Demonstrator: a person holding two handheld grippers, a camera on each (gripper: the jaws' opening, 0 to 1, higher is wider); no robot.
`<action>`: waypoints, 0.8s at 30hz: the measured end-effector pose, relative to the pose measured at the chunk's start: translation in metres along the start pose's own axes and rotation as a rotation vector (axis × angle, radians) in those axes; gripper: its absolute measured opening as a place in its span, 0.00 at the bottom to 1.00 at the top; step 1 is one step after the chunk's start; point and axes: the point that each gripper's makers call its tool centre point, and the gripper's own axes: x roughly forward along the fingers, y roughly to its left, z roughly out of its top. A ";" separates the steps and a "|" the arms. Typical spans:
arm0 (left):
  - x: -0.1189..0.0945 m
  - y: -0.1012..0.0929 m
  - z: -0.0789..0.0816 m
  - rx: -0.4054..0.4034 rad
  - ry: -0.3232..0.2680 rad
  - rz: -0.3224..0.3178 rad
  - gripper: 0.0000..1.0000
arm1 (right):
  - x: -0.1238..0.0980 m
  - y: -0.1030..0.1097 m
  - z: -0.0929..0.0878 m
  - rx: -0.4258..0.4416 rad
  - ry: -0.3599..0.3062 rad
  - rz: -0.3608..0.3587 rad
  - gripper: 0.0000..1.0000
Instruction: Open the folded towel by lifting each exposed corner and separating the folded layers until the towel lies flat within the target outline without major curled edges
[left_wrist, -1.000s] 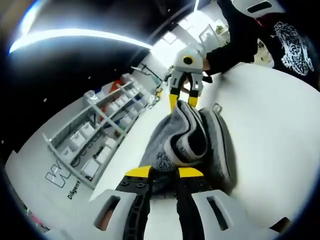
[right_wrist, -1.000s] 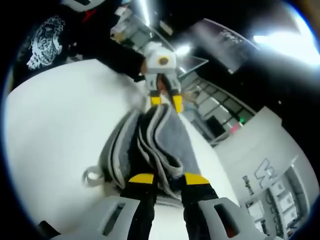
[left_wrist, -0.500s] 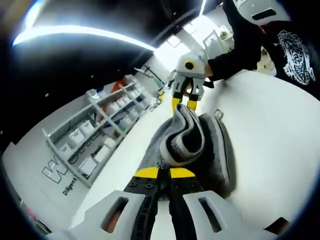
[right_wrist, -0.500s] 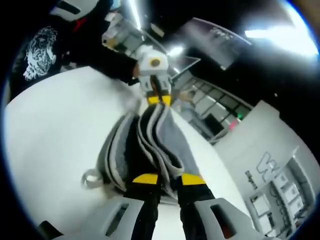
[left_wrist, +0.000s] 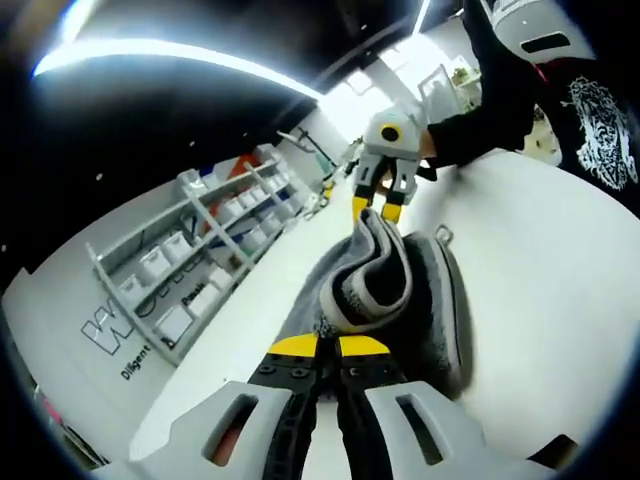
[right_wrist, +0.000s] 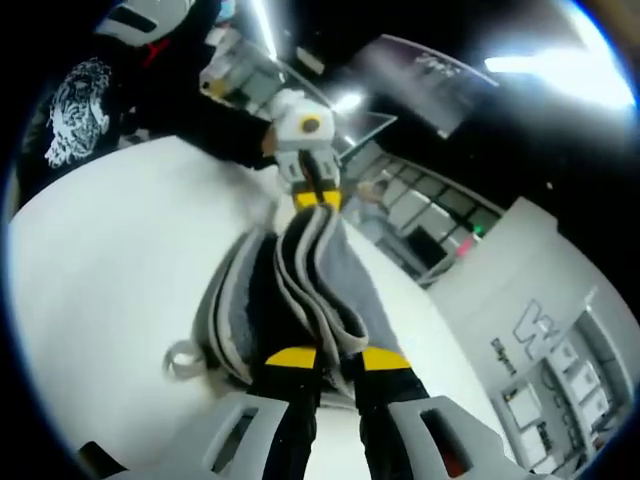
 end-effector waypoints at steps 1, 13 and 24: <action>0.000 0.001 0.000 0.001 0.000 0.001 0.03 | 0.000 0.000 0.000 0.000 0.000 0.000 0.08; -0.003 0.008 0.002 -0.012 -0.008 0.010 0.02 | -0.005 -0.005 0.006 0.021 -0.008 -0.014 0.07; -0.002 0.006 -0.003 -0.002 0.030 0.026 0.02 | -0.004 -0.004 0.004 0.025 -0.001 -0.012 0.07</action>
